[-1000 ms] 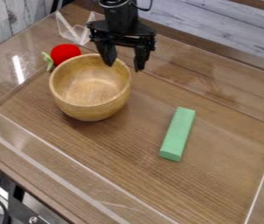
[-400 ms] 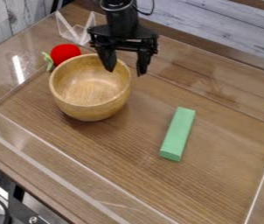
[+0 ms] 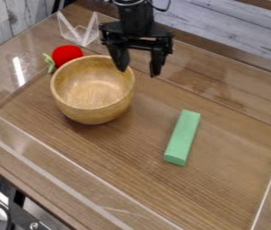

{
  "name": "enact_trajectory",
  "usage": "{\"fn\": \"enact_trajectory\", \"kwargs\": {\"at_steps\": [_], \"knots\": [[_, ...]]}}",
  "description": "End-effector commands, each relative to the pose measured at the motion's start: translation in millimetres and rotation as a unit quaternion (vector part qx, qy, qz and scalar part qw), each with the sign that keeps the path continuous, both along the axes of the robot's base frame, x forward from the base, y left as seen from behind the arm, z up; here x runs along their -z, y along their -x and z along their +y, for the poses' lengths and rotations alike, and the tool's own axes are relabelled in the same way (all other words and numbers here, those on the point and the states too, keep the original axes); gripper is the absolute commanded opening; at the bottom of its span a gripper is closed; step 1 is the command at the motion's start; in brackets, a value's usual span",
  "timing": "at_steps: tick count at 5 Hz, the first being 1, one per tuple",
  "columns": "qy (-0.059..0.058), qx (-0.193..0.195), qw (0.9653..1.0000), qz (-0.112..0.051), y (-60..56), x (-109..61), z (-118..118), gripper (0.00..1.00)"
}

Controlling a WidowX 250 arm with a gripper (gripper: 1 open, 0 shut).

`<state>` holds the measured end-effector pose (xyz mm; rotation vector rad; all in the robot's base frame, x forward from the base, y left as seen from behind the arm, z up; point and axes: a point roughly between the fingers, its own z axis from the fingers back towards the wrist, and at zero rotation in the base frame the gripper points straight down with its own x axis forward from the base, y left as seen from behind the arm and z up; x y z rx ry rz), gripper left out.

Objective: Remove the green block from the brown bowl and put it on the table

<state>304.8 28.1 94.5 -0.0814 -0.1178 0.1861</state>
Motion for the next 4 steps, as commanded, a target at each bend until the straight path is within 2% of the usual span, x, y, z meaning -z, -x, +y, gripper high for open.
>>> {"fn": "enact_trajectory", "kwargs": {"at_steps": [1, 2, 4], "knots": [[-0.008, 0.032, 0.9986, -0.041, -5.7, -20.3, -15, 1.00], [-0.019, 0.054, 0.9975, -0.042, -7.9, -20.0, -18, 1.00], [-0.029, 0.050, 0.9974, -0.043, 0.1, -19.8, -7, 1.00]]}}
